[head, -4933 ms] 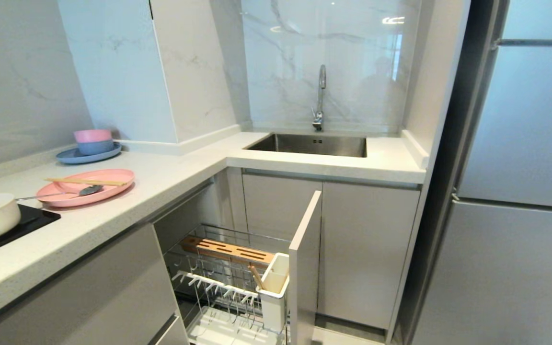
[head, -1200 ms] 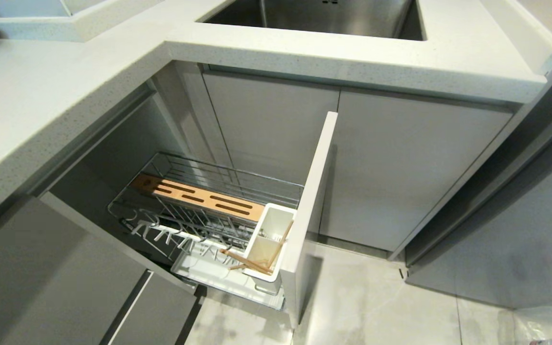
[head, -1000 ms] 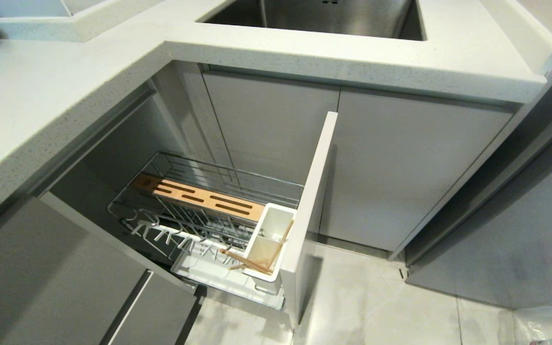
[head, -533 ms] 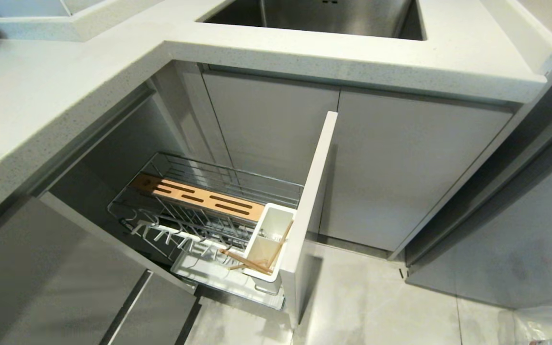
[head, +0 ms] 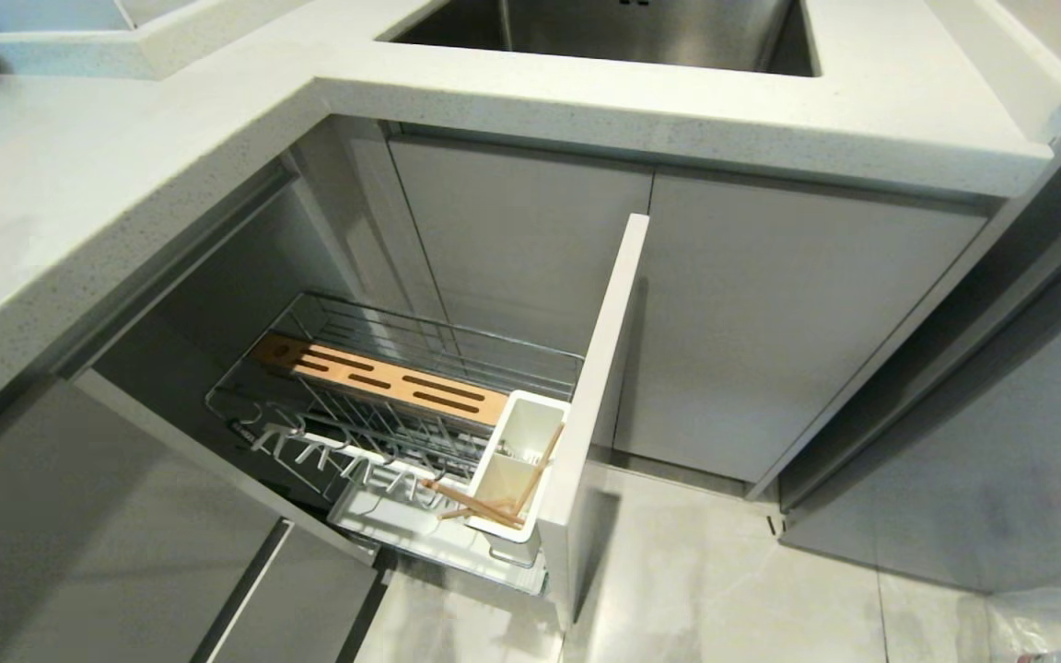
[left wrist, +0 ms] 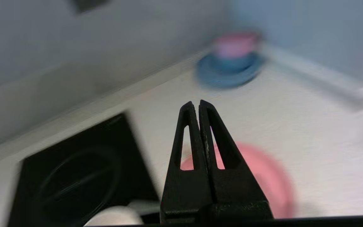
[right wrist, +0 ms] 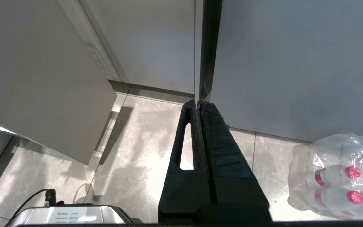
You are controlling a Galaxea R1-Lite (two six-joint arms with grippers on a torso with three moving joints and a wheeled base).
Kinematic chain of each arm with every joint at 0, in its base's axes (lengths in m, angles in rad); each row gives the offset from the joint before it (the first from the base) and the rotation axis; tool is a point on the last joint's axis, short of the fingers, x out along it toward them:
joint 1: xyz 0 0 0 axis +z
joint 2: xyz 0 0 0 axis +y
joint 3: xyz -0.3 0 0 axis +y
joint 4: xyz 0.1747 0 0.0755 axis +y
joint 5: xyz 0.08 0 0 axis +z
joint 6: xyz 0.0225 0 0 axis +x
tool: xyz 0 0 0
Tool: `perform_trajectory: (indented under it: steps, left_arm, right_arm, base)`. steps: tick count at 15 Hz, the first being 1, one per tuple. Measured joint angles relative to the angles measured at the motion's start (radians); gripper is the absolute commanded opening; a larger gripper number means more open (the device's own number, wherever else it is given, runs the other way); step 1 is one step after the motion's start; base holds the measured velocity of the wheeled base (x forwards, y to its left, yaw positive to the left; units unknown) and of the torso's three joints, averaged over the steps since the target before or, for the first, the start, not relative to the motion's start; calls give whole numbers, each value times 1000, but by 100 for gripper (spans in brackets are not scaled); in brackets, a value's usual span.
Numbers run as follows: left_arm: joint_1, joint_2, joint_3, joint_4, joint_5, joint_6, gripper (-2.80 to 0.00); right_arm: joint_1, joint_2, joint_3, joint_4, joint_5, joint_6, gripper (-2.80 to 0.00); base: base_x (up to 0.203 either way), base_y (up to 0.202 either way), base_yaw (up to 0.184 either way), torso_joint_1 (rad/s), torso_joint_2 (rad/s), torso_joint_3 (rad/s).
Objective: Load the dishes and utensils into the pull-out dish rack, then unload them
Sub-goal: Pick up the bowl and place it in the cupboard
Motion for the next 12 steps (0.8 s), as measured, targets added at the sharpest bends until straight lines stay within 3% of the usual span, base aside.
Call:
perform_trajectory:
  steps: [2, 5, 9, 12]
  left_arm:
    - [72, 24, 0, 130, 53, -44, -280]
    - [140, 32, 3, 374, 44, -171, -280]
    - [255, 24, 16, 592, -94, -350, -280]
    - [336, 17, 64, 619, -158, -473, -280]
  right_arm:
    - [0, 0, 0, 0, 0, 0, -280]
    - [0, 0, 0, 0, 0, 0, -280]
    - [0, 0, 0, 0, 0, 0, -280]
    - [0, 0, 0, 0, 0, 0, -280]
  base:
    - [0, 0, 0, 0, 0, 0]
    - [0, 0, 0, 0, 0, 0]
    - [0, 0, 0, 0, 0, 0]
    - [0, 0, 0, 0, 0, 0]
